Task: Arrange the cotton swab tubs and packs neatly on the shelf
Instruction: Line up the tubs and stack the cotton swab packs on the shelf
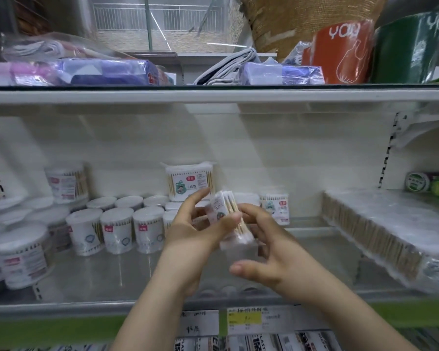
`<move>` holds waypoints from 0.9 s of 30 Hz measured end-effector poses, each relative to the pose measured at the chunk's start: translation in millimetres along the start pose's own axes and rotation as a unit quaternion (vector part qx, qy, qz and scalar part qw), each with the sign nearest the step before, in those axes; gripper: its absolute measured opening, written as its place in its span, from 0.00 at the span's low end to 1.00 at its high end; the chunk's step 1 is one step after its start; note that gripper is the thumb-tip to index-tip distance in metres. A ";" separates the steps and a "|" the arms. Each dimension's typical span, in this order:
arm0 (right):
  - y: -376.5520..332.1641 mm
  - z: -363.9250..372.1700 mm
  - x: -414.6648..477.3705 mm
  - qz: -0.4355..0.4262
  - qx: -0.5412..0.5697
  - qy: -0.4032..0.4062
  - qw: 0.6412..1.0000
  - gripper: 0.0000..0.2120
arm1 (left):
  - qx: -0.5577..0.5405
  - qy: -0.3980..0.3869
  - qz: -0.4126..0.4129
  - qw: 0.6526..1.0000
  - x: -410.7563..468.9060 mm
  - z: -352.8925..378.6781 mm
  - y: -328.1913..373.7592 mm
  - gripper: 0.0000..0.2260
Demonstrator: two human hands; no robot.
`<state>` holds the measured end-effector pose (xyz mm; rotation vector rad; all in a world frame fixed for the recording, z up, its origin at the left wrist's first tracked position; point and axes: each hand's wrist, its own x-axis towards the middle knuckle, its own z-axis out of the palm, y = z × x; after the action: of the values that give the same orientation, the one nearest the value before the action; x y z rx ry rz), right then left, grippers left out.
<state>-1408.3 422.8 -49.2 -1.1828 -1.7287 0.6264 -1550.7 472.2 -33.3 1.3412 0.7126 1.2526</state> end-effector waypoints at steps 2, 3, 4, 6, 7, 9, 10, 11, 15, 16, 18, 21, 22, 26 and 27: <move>6.1 7.2 -1.8 -0.001 0.030 0.083 0.996 0.29 | 0.014 0.011 0.014 1.000 -3.1 3.4 -1.4 0.26; 9.0 9.6 -2.1 0.008 0.067 0.125 0.990 0.26 | 0.004 0.009 0.014 1.000 -4.7 3.9 -2.6 0.22; 10.6 10.3 -2.4 0.025 0.109 0.158 0.981 0.24 | -0.016 0.005 0.012 1.000 -6.1 4.1 -2.9 0.18; 13.6 9.3 -2.3 0.063 0.191 0.200 0.959 0.19 | -0.042 -0.001 0.005 0.999 -7.7 0.6 -4.0 0.13; 14.4 7.6 -1.6 0.077 0.213 0.213 0.950 0.17 | -0.035 0.000 0.003 0.999 -8.1 -1.9 -4.3 0.10; 14.3 5.4 0.1 0.096 0.225 0.213 0.946 0.14 | -0.008 0.008 0.005 1.000 -7.5 -6.8 -8.6 0.06; 14.5 4.7 1.0 0.104 0.230 0.212 0.944 0.13 | 0.003 0.010 0.008 1.000 -7.0 -7.9 -11.1 0.06; 13.4 4.4 1.8 0.107 0.241 0.214 0.941 0.14 | 0.010 0.012 0.008 1.000 -6.6 -8.7 -13.1 0.08; 12.5 0.6 5.9 0.104 0.295 0.250 0.916 0.25 | -0.012 -0.005 -0.033 0.999 -4.6 -11.4 -15.5 0.20; 11.4 -1.0 7.0 0.109 0.295 0.256 0.914 0.26 | -0.003 -0.020 -0.046 0.999 -4.7 -12.8 -16.4 0.23; 9.3 -5.6 9.5 0.112 0.302 0.261 0.910 0.23 | 0.042 -0.063 -0.066 0.995 -4.8 -14.4 -18.9 0.27; 2.7 -12.5 9.6 0.098 0.327 0.254 0.905 0.21 | 0.111 -0.105 -0.082 0.985 -5.8 -11.5 -20.0 0.21; 2.2 -13.5 8.6 0.090 0.336 0.252 0.903 0.21 | 0.123 -0.098 -0.083 0.984 -5.2 -10.1 -20.7 0.17; 4.8 -10.1 1.4 0.080 0.383 0.225 0.892 0.22 | 0.094 -0.051 -0.081 0.991 -1.0 -0.8 -23.3 0.12; 6.6 -9.0 0.7 0.090 0.368 0.220 0.899 0.22 | 0.083 -0.042 -0.079 0.993 -0.8 1.5 -23.7 0.12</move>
<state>-1397.5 425.4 -50.2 -0.8439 -0.8689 0.9348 -1543.7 475.9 -55.7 1.4333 0.8614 1.0228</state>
